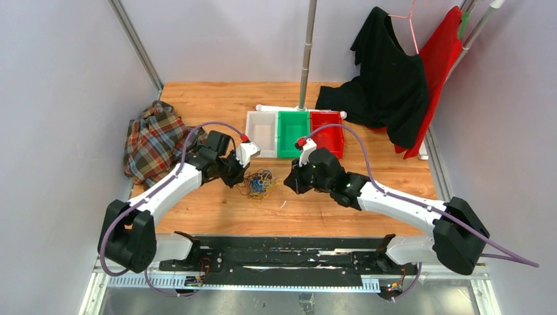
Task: Untangle the cables
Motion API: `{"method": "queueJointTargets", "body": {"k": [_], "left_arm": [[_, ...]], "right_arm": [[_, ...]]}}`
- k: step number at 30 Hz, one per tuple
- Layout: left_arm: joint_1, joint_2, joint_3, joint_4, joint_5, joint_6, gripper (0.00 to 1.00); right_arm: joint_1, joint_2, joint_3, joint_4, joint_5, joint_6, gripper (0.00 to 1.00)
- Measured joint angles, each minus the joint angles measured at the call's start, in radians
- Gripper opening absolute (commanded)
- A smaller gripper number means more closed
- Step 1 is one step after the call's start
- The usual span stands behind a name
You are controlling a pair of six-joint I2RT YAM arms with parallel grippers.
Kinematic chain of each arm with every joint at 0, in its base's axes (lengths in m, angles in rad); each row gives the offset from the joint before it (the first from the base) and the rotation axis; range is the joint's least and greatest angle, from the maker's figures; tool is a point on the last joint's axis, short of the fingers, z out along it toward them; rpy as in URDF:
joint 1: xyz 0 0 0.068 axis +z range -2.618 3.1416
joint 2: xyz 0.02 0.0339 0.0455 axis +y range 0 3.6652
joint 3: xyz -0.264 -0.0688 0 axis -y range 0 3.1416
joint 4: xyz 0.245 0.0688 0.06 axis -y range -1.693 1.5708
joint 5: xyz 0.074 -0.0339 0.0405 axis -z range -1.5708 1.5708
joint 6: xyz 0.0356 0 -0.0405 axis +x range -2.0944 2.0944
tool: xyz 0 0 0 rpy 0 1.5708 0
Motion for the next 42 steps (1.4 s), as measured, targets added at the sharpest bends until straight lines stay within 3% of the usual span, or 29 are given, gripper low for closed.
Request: {"method": "queueJointTargets", "body": {"k": [4,8,11,16,24,28,31,37,42], "left_arm": [[0.000,-0.043,0.000,-0.071,-0.045,0.036,0.21],[0.000,-0.084,0.030,-0.164,-0.036,0.056,0.61],[0.000,-0.105,0.085,-0.215,-0.006,0.055,0.69],[0.000,-0.133,0.163,-0.253,0.106,0.043,0.71],[-0.014,-0.128,0.220,-0.267,0.312,0.024,0.66],[-0.043,-0.077,0.224,-0.257,0.319,0.018,0.63],[-0.065,-0.019,0.224,-0.249,0.307,0.004,0.62],[-0.142,0.037,0.204,-0.176,0.294,-0.045,0.62],[-0.214,0.098,0.196,-0.107,0.293,-0.085,0.61]], "right_arm": [[0.000,-0.032,0.026,-0.024,-0.006,-0.019,0.01],[0.000,-0.035,0.055,-0.029,-0.039,-0.027,0.01],[0.000,-0.035,0.076,-0.032,-0.066,-0.028,0.01],[0.000,-0.029,0.116,-0.023,-0.132,-0.021,0.01],[0.000,-0.005,0.192,0.005,-0.210,0.006,0.01],[-0.004,-0.015,0.179,-0.043,-0.116,0.002,0.28],[-0.008,-0.052,0.117,-0.099,-0.024,0.005,0.38],[-0.008,-0.150,-0.051,-0.224,0.100,0.029,0.47],[-0.014,-0.167,-0.146,-0.243,0.095,0.043,0.46]]}}
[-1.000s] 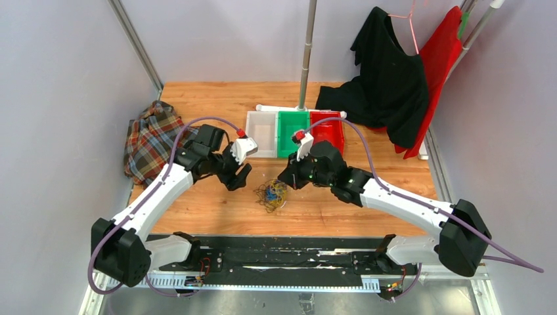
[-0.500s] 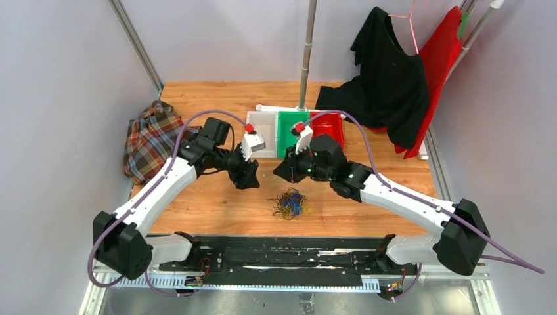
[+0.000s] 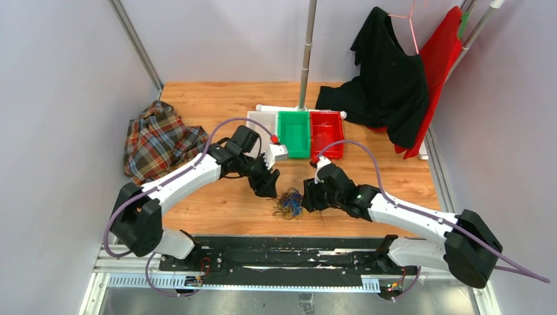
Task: Untangle the cables
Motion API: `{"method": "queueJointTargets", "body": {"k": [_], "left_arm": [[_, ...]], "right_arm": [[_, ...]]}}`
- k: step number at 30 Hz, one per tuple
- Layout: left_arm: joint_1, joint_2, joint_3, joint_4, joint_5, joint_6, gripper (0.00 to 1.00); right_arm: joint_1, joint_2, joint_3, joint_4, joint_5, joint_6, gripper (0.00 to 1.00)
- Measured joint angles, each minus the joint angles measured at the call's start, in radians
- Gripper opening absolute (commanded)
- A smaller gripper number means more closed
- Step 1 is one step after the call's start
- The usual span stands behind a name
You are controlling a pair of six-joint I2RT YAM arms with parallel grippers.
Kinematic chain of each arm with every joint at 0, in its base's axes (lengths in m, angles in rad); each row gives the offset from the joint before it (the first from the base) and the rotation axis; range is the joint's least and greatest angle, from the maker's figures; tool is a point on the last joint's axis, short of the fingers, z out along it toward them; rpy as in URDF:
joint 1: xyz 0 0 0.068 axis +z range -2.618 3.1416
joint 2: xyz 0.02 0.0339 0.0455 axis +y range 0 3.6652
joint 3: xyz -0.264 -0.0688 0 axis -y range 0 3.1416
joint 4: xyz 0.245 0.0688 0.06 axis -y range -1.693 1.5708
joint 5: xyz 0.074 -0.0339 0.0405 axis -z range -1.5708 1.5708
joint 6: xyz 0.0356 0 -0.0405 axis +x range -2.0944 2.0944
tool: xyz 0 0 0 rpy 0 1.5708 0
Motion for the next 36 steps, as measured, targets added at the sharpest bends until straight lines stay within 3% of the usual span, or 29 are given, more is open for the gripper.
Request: {"method": "queueJointTargets", "body": {"k": [7,13,14,19,25,36], "left_arm": [[-0.053,0.105,-0.014,0.104,0.007,-0.061,0.64],[-0.053,0.237,0.009,0.156,0.028,-0.065,0.59],[-0.050,0.254,0.012,0.168,0.036,-0.063,0.57],[-0.050,0.269,0.015,0.193,0.020,-0.035,0.22],[-0.040,0.197,-0.052,0.190,-0.046,-0.011,0.01],[0.144,-0.066,-0.084,0.065,-0.159,0.053,0.01]], "right_arm": [[-0.006,0.171,-0.010,0.078,-0.087,0.003,0.23],[-0.006,0.261,0.058,0.148,-0.154,0.008,0.11],[-0.011,0.266,0.064,0.145,-0.158,0.011,0.10],[-0.026,0.275,0.063,0.151,-0.158,0.015,0.02],[-0.059,0.236,0.019,0.197,-0.144,0.015,0.01],[-0.113,0.102,-0.074,0.214,-0.037,0.044,0.01]]}}
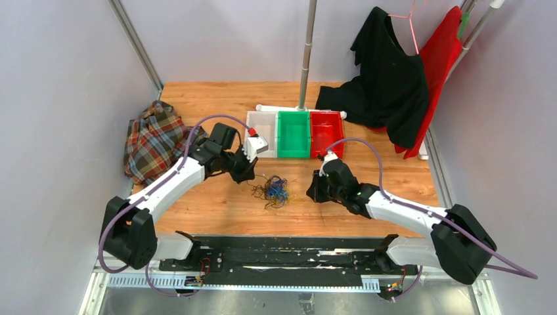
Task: Untangle the cables
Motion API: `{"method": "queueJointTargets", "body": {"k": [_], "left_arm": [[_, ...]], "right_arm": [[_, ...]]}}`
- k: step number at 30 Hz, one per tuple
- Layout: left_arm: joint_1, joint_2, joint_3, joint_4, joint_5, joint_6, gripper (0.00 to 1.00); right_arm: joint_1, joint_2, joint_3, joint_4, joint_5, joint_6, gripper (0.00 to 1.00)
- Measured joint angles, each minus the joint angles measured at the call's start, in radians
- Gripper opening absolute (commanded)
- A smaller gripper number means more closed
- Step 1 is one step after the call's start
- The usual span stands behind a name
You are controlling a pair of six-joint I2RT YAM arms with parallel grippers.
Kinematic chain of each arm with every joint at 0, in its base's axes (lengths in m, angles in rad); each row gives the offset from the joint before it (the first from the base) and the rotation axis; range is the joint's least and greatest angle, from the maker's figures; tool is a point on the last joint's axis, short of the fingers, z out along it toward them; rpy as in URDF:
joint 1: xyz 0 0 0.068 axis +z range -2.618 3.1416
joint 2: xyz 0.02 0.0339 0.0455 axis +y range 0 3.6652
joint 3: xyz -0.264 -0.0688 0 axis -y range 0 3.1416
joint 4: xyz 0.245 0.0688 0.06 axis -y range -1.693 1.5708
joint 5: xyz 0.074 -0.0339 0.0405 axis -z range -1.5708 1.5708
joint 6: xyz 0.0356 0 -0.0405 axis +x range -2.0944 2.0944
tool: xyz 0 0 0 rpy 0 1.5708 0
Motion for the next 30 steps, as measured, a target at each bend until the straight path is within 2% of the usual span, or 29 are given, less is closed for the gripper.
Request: {"method": "queueJointTargets", "body": {"k": [7,16,24,26,30], "left_arm": [[0.049,-0.098,-0.016,-0.109,-0.131,0.098,0.01],[0.230,-0.227,-0.198,-0.177,-0.396,0.301,0.01],[0.245,-0.295,-0.307,-0.157,-0.529,0.411,0.01],[0.247,-0.312,-0.341,-0.137,-0.573,0.443,0.01],[0.251,-0.357,-0.438,-0.074,-0.665,0.534,0.01]], "right_arm": [[-0.002,-0.124,0.021,-0.065,0.040,-0.019,0.01],[-0.069,-0.299,0.172,-0.138,0.089,-0.102,0.01],[-0.127,-0.335,0.302,-0.249,0.133,-0.189,0.01],[-0.178,-0.345,0.346,-0.280,0.157,-0.209,0.01],[-0.360,-0.389,0.397,-0.330,0.190,-0.223,0.01]]}}
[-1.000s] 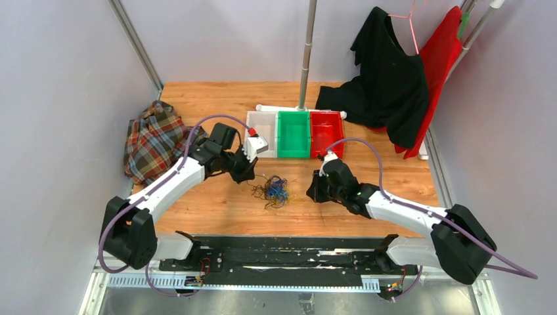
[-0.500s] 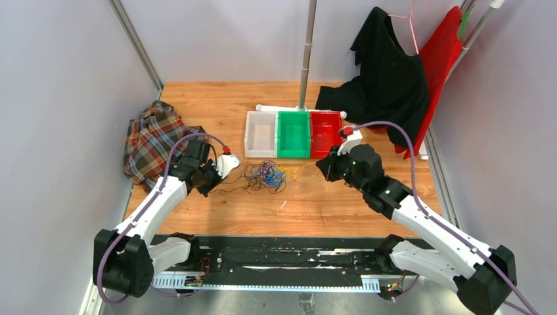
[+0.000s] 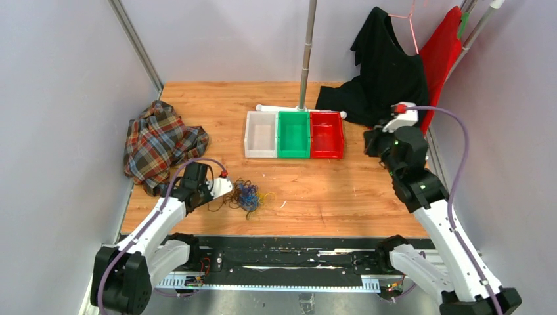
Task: Untangle the cables
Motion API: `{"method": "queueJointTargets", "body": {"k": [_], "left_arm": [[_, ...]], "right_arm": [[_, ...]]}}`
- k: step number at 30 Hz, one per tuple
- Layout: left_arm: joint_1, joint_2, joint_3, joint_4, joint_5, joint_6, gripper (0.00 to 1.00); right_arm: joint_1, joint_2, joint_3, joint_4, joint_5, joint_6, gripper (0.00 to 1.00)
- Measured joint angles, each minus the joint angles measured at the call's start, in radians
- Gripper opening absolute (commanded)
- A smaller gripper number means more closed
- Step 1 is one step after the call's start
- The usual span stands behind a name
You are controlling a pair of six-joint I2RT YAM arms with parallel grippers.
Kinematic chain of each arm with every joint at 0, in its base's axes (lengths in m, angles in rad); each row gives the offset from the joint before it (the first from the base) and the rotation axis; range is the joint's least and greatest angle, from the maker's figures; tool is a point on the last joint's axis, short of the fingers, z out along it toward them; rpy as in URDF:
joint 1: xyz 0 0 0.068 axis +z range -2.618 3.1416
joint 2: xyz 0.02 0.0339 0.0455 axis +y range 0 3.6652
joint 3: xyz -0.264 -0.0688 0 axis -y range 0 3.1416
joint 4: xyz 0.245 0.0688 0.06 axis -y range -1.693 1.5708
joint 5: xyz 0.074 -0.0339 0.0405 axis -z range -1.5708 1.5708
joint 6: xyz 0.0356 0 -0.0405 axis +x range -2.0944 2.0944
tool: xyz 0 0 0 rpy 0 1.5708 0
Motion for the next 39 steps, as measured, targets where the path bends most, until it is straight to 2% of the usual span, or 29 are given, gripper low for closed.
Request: {"method": "queueJointTargets", "body": {"k": [3,6,8,9,11,12,13,16,22,27,30,34,39], "left_arm": [[0.013,-0.041,-0.068,0.027,-0.049,0.062,0.01],[0.018,-0.069,-0.073,0.021,-0.049,0.079,0.01],[0.018,-0.077,-0.036,0.003,-0.016,0.065,0.02],[0.018,-0.077,-0.015,-0.003,-0.002,0.054,0.11],[0.018,-0.071,0.041,-0.017,0.032,0.031,0.38],[0.018,-0.065,0.073,-0.030,0.052,0.011,0.52],[0.018,-0.060,0.096,-0.039,0.066,0.008,0.59],[0.019,-0.032,0.166,-0.092,0.115,-0.032,0.74],[0.020,-0.016,0.291,-0.245,0.257,-0.066,0.85],[0.019,0.010,0.395,-0.297,0.440,-0.119,0.94],[0.007,0.068,0.423,-0.300,0.545,-0.157,0.93],[-0.021,0.188,0.423,-0.262,0.623,-0.223,0.91],[-0.053,0.311,0.407,-0.164,0.673,-0.309,0.88]], "right_arm": [[-0.122,-0.019,0.013,-0.027,-0.004,-0.003,0.01],[-0.188,-0.018,0.013,-0.034,-0.069,0.013,0.01],[-0.184,-0.008,0.000,-0.011,-0.159,0.036,0.11],[-0.169,-0.002,-0.012,0.001,-0.189,0.045,0.23],[-0.079,0.010,-0.058,0.040,-0.212,0.060,0.46],[-0.012,0.020,-0.081,0.057,-0.215,0.067,0.53],[0.077,0.040,-0.108,0.076,-0.223,0.065,0.56],[0.283,0.150,-0.159,0.135,-0.264,0.076,0.65],[0.445,0.382,-0.191,0.270,-0.349,0.112,0.66],[0.500,0.532,-0.177,0.368,-0.391,0.136,0.66],[0.523,0.621,-0.150,0.399,-0.394,0.144,0.65],[0.541,0.719,-0.122,0.438,-0.389,0.151,0.57],[0.546,0.783,-0.113,0.465,-0.381,0.175,0.37]]}}
